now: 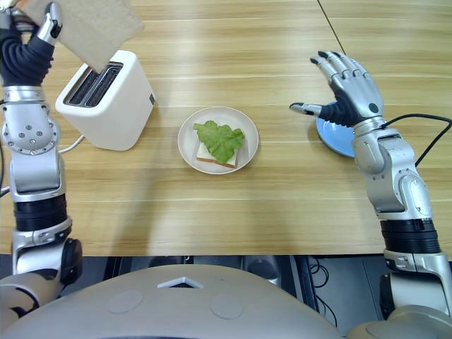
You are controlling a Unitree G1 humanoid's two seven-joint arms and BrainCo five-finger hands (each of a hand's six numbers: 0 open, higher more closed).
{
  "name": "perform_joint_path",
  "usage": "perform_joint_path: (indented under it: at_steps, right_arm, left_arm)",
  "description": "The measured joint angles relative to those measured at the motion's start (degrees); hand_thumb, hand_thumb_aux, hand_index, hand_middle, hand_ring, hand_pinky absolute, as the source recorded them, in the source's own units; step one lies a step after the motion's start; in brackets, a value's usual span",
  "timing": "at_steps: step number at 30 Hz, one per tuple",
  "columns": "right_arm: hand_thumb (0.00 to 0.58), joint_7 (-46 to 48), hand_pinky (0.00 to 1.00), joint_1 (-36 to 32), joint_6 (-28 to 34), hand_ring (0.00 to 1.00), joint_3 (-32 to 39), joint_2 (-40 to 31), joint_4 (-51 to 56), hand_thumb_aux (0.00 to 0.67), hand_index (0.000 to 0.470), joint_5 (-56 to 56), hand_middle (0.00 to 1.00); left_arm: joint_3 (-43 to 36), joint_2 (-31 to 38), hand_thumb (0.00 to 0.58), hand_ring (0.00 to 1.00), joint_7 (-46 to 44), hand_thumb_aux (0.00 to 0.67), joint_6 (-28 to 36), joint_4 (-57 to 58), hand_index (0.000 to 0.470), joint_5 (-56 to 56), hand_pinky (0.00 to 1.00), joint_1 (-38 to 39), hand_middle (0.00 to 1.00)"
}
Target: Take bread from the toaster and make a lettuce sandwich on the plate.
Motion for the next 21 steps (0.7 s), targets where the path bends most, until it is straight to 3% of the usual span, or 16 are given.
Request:
perform_joint_path:
  at_steps: [3, 8, 13, 21]
  right_arm:
    - [0.0, -0.97, 0.0, -0.39, -1.58, 0.0, -2.58, 2.53, 1.88, 0.0, 0.0, 5.26, 0.0]
    - [0.0, -1.11, 0.0, -1.03, -3.52, 0.0, -3.65, 4.65, 5.88, 0.0, 0.0, 10.46, 0.0]
    - [0.0, -0.63, 0.0, -2.27, -4.82, 0.0, -1.94, 6.44, 8.59, 0.0, 0.0, 10.91, 0.0]
    - [0.0, -0.07, 0.0, -3.36, -6.74, 0.0, 4.08, 8.07, 12.04, 0.0, 0.0, 8.82, 0.0]
  left_arm:
    - [-3.64, -4.98, 0.58, 1.0, -10.18, 0.67, 1.82, 5.69, 0.46, -11.0, 1.0, -2.28, 1.0]
    - [-10.47, -8.25, 0.58, 1.0, -21.8, 0.67, 3.51, 26.62, 0.46, -13.78, 1.0, -6.79, 1.0]
    - [-15.77, -13.33, 0.58, 1.0, -27.35, 0.67, 0.3, 52.53, 0.46, -10.15, 1.0, -15.72, 1.0]
    - [-18.03, -15.92, 0.58, 1.0, -28.19, 0.67, -7.91, 78.19, 0.46, -4.34, 1.0, -25.69, 1.0]
